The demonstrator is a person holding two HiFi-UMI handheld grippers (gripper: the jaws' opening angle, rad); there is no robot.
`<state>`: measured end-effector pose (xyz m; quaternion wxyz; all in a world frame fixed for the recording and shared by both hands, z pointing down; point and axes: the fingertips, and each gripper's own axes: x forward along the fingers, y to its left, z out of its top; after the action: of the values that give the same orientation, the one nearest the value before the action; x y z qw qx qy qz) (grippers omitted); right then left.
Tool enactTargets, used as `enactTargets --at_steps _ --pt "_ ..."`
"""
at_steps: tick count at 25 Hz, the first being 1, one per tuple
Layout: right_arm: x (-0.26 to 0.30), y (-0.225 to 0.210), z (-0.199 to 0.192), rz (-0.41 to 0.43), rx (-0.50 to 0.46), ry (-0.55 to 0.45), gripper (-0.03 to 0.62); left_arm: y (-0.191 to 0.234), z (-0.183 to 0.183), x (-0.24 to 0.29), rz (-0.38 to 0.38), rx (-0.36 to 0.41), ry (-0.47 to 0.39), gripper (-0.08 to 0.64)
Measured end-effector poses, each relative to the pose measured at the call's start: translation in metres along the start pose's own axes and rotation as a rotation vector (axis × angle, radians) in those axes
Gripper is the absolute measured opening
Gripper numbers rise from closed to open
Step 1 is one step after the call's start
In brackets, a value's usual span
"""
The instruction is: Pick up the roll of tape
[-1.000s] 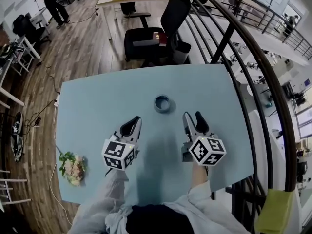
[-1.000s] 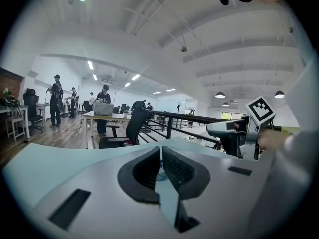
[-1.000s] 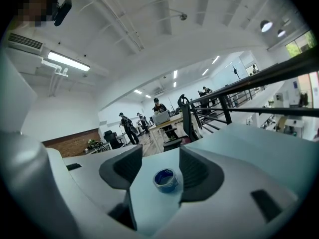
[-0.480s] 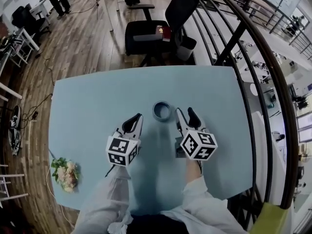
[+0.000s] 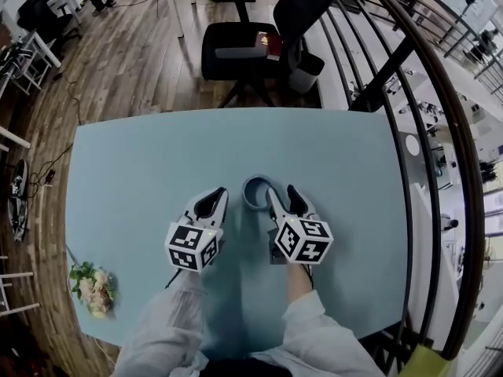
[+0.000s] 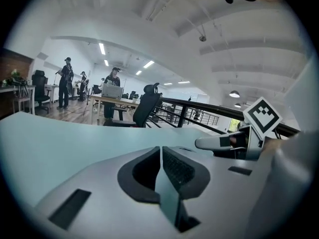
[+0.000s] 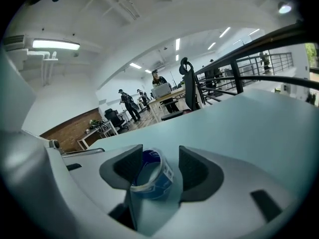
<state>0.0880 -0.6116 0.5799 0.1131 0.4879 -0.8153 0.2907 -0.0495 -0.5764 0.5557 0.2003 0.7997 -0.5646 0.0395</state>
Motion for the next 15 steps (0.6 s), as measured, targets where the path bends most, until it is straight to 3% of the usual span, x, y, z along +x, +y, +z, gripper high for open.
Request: enactTargets --at_steps 9,15 --pt "0.034 0.004 -0.025 -0.032 -0.077 0.163 0.241 0.014 -0.017 0.006 0.024 -0.021 0.019 0.029" --pt "0.047 -0.001 -0.043 -0.01 -0.054 0.243 0.241 0.013 -0.021 0.005 0.014 -0.012 0.024 0.029"
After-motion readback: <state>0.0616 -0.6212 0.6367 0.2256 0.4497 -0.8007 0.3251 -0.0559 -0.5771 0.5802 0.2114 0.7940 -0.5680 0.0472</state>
